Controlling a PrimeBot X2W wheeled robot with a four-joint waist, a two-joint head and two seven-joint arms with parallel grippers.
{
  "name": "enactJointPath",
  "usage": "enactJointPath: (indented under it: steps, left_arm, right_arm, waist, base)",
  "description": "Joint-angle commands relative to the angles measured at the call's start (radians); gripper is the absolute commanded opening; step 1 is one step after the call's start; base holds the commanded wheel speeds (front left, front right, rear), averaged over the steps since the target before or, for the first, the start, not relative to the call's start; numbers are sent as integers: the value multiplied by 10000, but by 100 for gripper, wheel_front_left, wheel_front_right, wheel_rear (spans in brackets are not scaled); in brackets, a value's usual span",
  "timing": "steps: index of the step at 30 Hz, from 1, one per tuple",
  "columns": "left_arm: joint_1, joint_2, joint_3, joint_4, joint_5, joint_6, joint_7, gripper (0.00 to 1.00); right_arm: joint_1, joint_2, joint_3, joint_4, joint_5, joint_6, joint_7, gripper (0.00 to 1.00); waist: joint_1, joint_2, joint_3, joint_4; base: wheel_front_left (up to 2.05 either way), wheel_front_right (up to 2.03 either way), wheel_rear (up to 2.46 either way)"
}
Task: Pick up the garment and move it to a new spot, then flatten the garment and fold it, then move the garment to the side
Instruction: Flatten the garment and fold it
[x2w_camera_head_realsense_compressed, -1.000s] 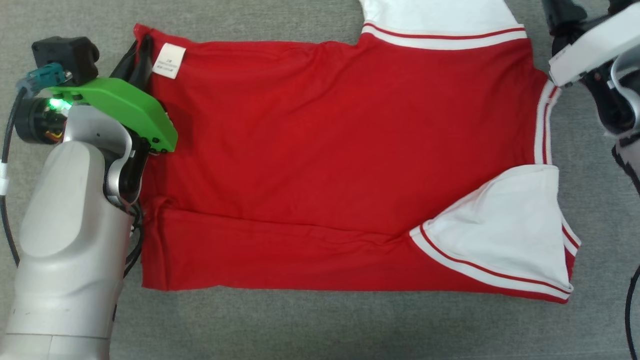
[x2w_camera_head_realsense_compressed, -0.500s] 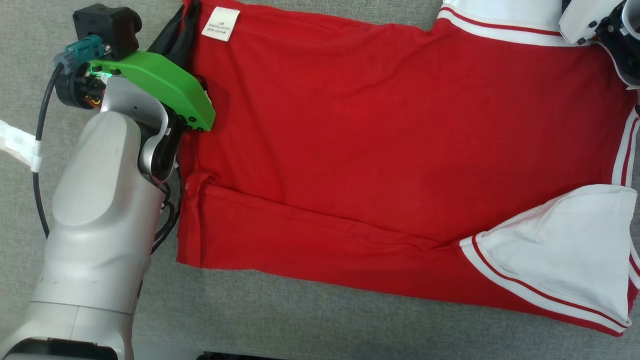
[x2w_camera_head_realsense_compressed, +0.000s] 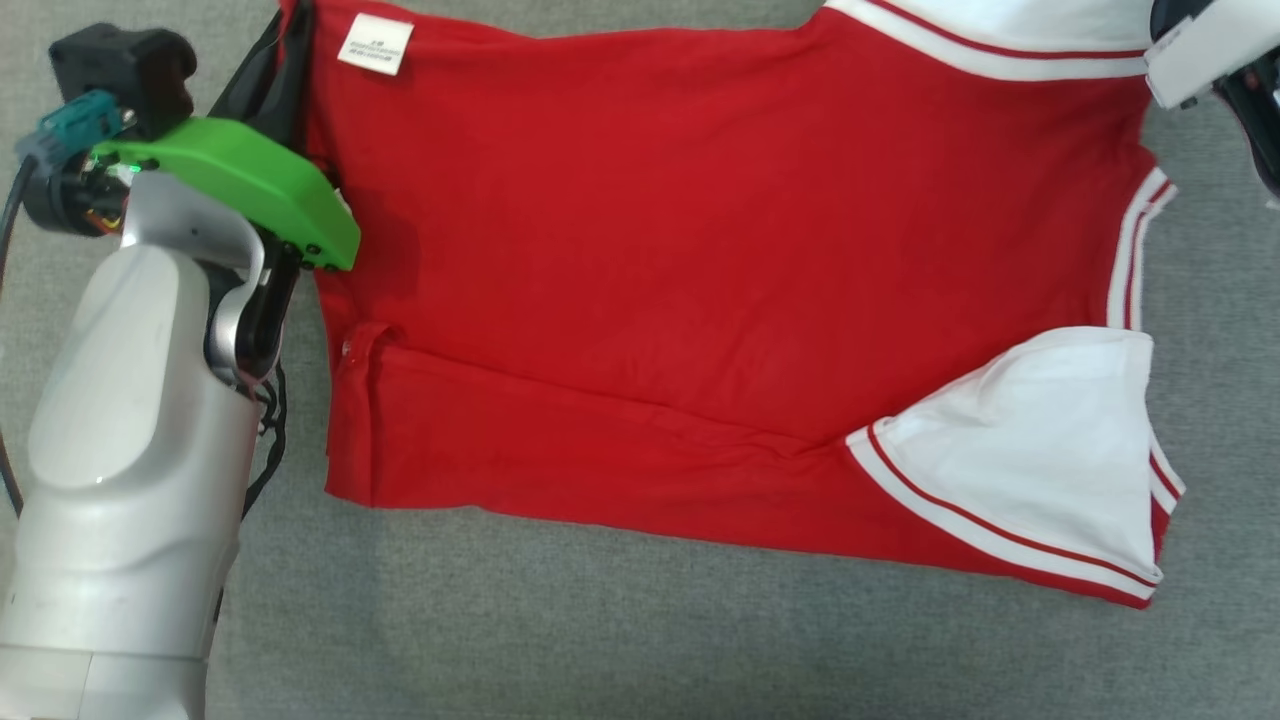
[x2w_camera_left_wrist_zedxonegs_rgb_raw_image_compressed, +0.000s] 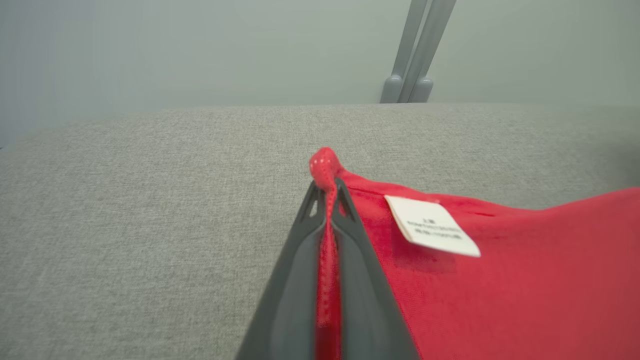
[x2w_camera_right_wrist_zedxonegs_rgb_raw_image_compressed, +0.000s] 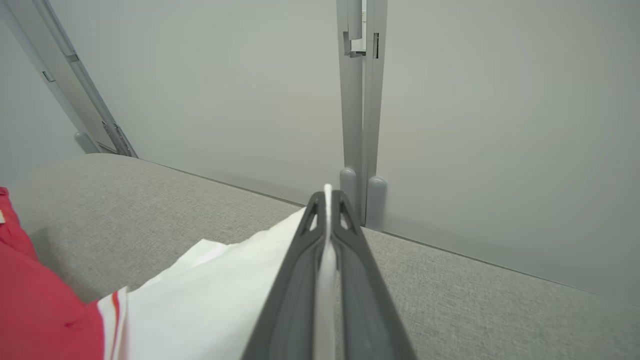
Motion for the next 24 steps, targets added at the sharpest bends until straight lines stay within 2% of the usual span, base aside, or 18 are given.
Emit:
enactJointPath:
  steps: [1,7,12,16,24]
  left_arm:
    - [330,138,87,-227,-93,85,26,0]
    - [1997,268,516,-1738,-698,374,86,0]
    - [3963,235,1056,-3146,-1296,863,42,0]
    - [5306,155,1486,-4146,-1821,1213,59,0]
    - [6801,449,1943,-5382,-2191,1698,500,0]
  right_arm:
    - [362,-174,-98,-256,-16,0,-161,0]
    - [2583,-386,-952,-1855,-139,0,-439,0]
    - [5408,124,-1862,-3227,154,0,-498,0]
    - [7352,613,-2577,-4054,-56,2,-491,0]
    - [10123,1395,-3907,-5202,-420,0,-425,0]
  waist:
    - [-1,0,-463,-435]
    - [-1,0,-841,-832]
    - [-1,0,-1025,-1150]
    - [-1,0,-1107,-1246]
    - [-1,0,-1279,-1295]
  base:
    - [0,0,0]
    - [0,0,0]
    - [0,0,0]
    - [0,0,0]
    - [0,0,0]
